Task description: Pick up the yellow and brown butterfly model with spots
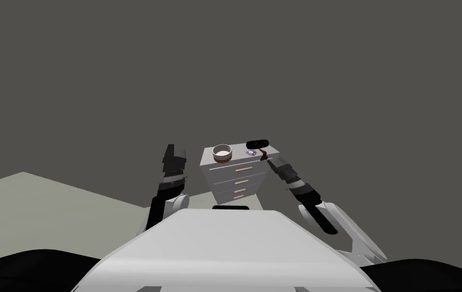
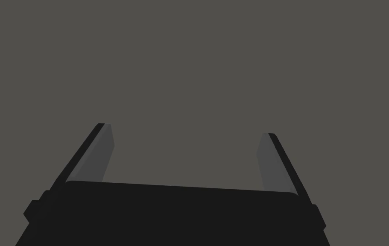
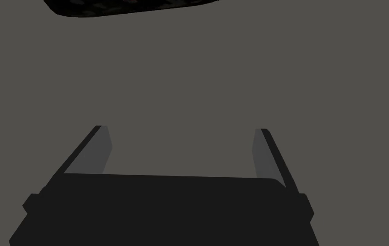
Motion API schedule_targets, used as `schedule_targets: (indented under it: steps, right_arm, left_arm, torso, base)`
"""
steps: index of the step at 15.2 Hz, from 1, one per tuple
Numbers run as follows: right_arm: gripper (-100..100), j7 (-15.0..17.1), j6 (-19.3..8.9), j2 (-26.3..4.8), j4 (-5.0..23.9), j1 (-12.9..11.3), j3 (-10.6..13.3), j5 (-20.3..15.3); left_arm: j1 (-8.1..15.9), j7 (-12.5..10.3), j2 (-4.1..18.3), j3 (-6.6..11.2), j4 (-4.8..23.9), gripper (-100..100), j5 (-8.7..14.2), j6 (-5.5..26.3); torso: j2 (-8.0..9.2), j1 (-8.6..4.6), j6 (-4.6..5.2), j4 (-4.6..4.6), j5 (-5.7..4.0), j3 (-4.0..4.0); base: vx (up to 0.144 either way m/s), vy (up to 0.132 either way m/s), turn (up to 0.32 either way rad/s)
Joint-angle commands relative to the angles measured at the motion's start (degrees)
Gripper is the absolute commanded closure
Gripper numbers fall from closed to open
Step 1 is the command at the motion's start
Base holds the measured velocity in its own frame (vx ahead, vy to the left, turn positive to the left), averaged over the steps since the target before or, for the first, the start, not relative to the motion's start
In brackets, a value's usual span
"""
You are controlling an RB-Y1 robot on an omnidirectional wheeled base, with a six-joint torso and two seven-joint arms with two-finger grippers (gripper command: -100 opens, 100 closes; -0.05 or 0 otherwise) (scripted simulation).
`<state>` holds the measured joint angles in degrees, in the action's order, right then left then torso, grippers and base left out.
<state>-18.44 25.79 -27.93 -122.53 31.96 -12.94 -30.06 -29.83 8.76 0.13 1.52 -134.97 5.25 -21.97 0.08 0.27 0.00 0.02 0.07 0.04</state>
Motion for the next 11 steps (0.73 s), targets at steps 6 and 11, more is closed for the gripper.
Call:
schedule_targets:
  steps: [6, 11]
  right_arm:
    - [-100, -5.4, 0.0, -7.2, 4.5, 0.9, -2.5, -6.8]
    - [-100, -9.9, -0.2, -13.4, 8.1, 2.0, -4.8, -12.7]
  left_arm:
    - [0.0, 0.0, 0.0, 0.00, 0.0, 0, 0.0, 0.0]
    - [0.0, 0.0, 0.0, 0.00, 0.0, 0, 0.0, 0.0]
  torso:
    - [-0.05, -0.01, -0.01, -0.01, -0.01, -0.03]
    - [-0.08, -0.03, 0.00, -0.02, -0.01, -0.05]
  base:
    - [0.000, 0.067, 0.061]
    - [0.003, 0.068, 0.065]
